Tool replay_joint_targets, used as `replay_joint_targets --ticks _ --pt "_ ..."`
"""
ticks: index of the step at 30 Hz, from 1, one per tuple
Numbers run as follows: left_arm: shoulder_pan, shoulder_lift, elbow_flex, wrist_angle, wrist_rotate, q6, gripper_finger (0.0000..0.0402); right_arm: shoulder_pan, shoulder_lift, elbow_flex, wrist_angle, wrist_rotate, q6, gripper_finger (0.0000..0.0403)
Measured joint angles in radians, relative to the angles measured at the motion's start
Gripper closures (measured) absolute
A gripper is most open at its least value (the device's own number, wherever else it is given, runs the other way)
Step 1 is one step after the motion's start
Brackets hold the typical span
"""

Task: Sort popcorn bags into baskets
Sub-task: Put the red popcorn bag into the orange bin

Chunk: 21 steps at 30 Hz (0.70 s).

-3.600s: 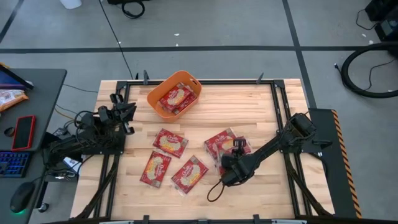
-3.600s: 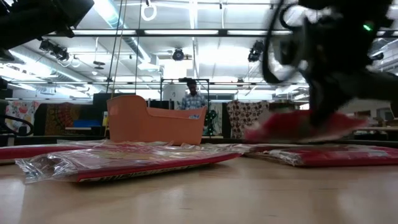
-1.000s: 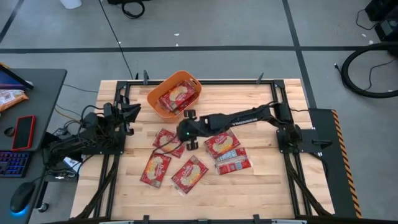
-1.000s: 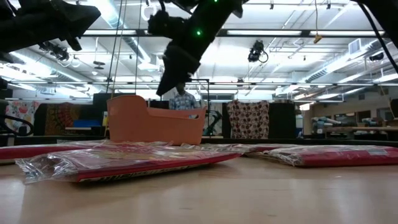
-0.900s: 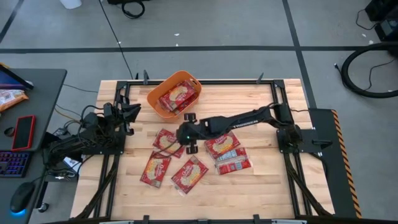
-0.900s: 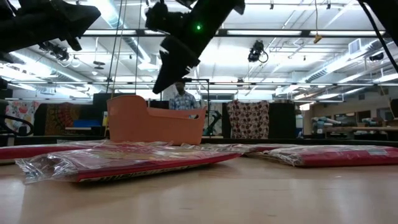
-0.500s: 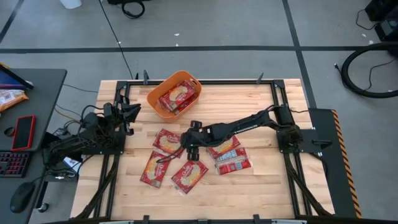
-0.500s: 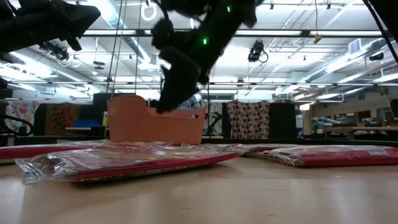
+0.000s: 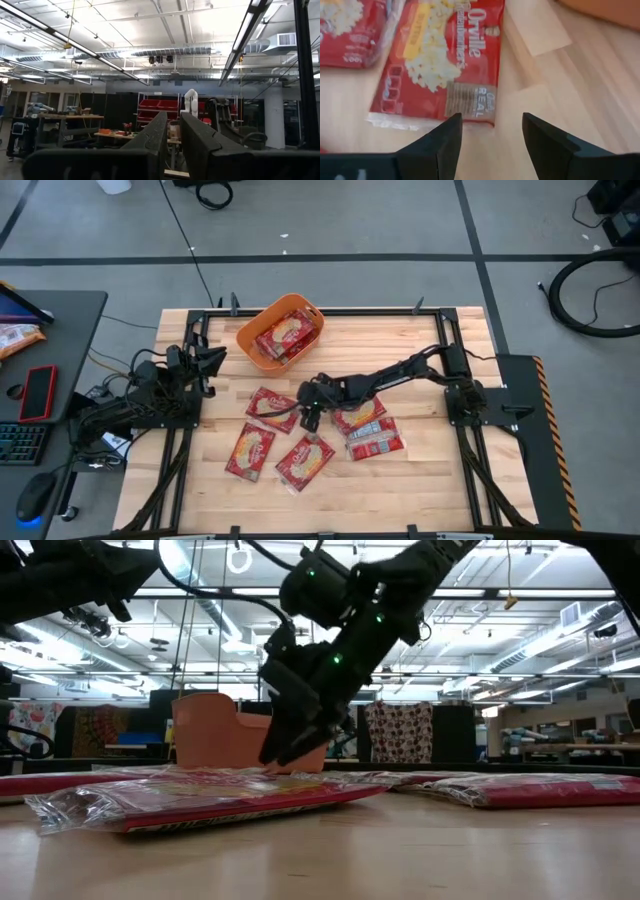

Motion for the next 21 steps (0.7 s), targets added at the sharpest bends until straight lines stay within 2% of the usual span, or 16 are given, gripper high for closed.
replay_joint_targets --ticks 9,21 --pt "0.0 0.0 0.0 0.001 0.0 0.0 0.0345 -0.004 0.0 -0.08 0.225 0.005 0.019 0.0192" --pt "0.0 0.005 0.0 0.0 0.001 0.001 0.0345 -0.006 0.094 -0.071 0.322 -0.02 0.023 0.0193"
